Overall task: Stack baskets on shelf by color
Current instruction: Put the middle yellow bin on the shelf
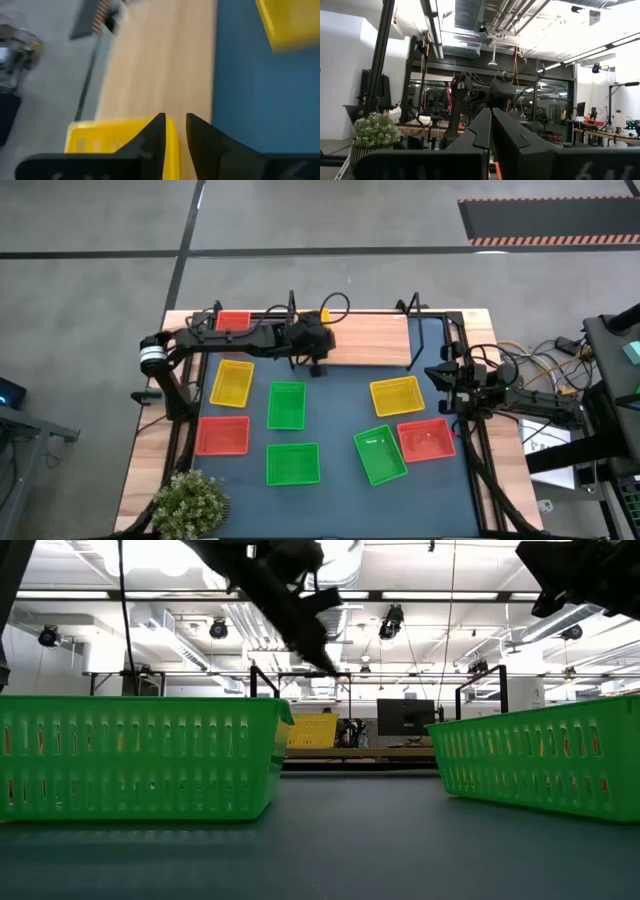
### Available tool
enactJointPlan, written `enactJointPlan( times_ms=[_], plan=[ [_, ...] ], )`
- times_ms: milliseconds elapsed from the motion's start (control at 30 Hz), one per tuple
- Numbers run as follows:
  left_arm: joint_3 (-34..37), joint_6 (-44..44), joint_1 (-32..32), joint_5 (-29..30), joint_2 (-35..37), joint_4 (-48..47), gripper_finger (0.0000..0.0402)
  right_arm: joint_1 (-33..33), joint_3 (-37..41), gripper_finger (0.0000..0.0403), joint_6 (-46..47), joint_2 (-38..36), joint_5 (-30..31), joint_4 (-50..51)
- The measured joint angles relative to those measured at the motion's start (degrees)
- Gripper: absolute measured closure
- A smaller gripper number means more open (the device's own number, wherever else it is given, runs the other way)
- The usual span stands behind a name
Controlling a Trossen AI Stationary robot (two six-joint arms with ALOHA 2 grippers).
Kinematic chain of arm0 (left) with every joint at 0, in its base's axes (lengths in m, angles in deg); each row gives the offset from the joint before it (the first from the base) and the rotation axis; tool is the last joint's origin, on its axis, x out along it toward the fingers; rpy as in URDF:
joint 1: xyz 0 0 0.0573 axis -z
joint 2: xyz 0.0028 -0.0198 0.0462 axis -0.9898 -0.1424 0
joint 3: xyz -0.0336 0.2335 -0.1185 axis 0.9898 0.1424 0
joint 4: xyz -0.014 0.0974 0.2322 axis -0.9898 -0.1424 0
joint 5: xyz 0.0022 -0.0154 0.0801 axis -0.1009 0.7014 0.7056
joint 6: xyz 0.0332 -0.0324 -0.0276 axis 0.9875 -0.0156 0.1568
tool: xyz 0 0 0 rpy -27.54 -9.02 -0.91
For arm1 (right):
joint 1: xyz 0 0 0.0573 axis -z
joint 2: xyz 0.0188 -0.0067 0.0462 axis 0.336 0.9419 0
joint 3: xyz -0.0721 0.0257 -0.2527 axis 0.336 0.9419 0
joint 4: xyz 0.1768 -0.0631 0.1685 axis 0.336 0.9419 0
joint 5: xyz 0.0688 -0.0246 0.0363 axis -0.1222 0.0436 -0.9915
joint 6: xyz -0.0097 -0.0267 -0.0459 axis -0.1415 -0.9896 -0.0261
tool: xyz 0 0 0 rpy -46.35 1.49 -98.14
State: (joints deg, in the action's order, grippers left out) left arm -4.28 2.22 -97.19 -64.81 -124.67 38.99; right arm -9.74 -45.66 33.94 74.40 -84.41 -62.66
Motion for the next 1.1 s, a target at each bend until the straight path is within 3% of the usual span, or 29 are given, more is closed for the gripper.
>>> enactJointPlan(
  times_ms=[133,233,367,533,700,1100],
  plan=[
    [0.08,-2.24,0.13,-0.02,-1.07,8.43,0.0369,0.0,0.0,0.0394,-0.31,-0.01,0.0,-0.48],
    [-0.36,-2.33,0.13,-0.09,-2.71,10.22,0.0395,0.0,-0.02,0.0394,-0.85,-0.04,0.0,-0.8],
    [-1.24,-3.99,0.13,-0.11,-4.8,10.44,0.0399,0.0,0.0,0.0394,-1.39,-0.04,0.0,-1.17],
    [-1.26,-6.77,0.13,0.23,-8.14,7.72,0.0401,0.0,0.0,0.0394,-1.5,-0.04,0.0,-1.16],
    [-1.15,-6.82,0.17,6.15,-10.31,2.41,0.0401,0.0,-0.06,0.0394,-1.41,-0.04,-0.01,-1.02],
    [-2.27,-8.78,0.94,7.1,-7.5,-2.54,0.0402,-0.02,-0.57,0.0394,-0.76,0.01,-0.44,0.6]
  ],
)
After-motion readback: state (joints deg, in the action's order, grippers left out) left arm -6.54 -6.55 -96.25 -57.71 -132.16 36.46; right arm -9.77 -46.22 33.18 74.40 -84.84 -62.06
